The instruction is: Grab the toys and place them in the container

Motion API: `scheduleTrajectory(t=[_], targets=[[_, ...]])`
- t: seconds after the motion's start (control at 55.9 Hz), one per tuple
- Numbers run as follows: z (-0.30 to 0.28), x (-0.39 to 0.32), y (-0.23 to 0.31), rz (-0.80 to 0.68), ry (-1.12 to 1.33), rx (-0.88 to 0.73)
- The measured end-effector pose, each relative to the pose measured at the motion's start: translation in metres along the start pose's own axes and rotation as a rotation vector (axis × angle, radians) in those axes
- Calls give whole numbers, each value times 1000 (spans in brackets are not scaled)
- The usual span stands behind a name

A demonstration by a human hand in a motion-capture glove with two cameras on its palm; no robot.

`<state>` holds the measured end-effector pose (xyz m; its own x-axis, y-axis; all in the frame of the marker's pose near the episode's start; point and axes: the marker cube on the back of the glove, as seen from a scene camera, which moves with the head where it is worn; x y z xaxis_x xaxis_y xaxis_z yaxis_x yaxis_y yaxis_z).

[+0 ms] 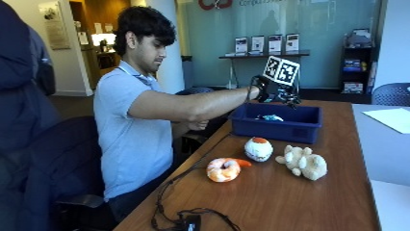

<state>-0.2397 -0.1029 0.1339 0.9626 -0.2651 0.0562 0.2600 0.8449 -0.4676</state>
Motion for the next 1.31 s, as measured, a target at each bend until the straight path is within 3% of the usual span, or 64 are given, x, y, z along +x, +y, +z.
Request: scheduleTrajectory(t=[0.215,0.465,0.698,1.038,1.306], targets=[[-10,129,31,286,-38,152],[68,198,26,455,-87,2],[113,221,14,439,-114,-69],[109,234,13,409,-12,315],[27,210,30,362,-73,517]])
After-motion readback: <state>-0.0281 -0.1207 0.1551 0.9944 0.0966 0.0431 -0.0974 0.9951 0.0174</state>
